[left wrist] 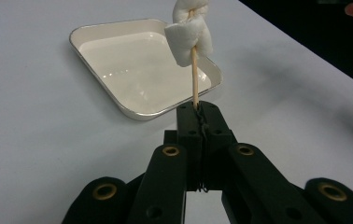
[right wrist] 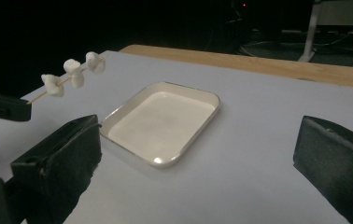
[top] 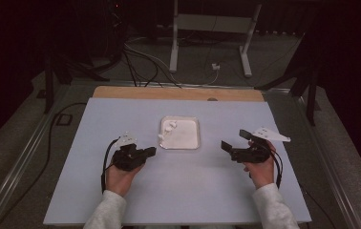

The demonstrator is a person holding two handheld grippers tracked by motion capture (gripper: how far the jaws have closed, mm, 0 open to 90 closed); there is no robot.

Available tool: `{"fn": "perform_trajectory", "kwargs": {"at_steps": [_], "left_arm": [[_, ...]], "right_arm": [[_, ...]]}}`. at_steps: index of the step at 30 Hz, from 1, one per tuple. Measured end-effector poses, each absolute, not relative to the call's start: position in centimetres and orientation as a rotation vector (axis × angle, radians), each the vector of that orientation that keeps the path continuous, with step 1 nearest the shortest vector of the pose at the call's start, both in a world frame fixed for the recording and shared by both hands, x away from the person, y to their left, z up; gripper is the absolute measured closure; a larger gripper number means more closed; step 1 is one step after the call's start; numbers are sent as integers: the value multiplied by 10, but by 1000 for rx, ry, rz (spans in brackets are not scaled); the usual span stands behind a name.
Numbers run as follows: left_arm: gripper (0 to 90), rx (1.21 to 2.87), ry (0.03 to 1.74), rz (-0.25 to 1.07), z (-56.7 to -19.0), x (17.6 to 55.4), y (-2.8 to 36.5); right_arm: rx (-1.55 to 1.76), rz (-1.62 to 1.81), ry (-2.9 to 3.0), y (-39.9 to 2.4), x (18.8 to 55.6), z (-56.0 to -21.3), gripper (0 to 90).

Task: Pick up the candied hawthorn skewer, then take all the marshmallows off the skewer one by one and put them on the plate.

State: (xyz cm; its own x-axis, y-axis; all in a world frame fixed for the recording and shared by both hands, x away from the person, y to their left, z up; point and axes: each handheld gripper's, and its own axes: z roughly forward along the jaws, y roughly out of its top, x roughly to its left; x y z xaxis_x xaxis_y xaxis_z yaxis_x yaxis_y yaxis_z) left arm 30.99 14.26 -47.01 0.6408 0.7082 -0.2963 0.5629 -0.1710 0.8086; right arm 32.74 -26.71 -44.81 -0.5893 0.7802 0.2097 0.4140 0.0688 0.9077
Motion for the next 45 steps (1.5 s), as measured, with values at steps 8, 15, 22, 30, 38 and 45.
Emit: {"fn": "perform_trajectory", "kwargs": {"at_steps": [8,15,22,30,38,45], "left_arm": [[900,1846,928,179,-468,305,140],[900,1855,880,173,-467,304,134],[900,1862,861,168,-467,304,132],[900,1861,844,157,-466,303,130],[900,1872,804,142,-467,303,126],[900,1887,786,135,-469,303,123]], "right_arm": [[1189,1523,2088,-247,349,-439,14],[1144,1529,2172,-218,364,-432,14],[1109,1569,2269,-189,372,-431,14],[1112,1637,2376,-174,381,-431,15],[1149,1764,2496,-169,384,-437,315],[1289,1855,2493,-173,390,-440,589]]}}
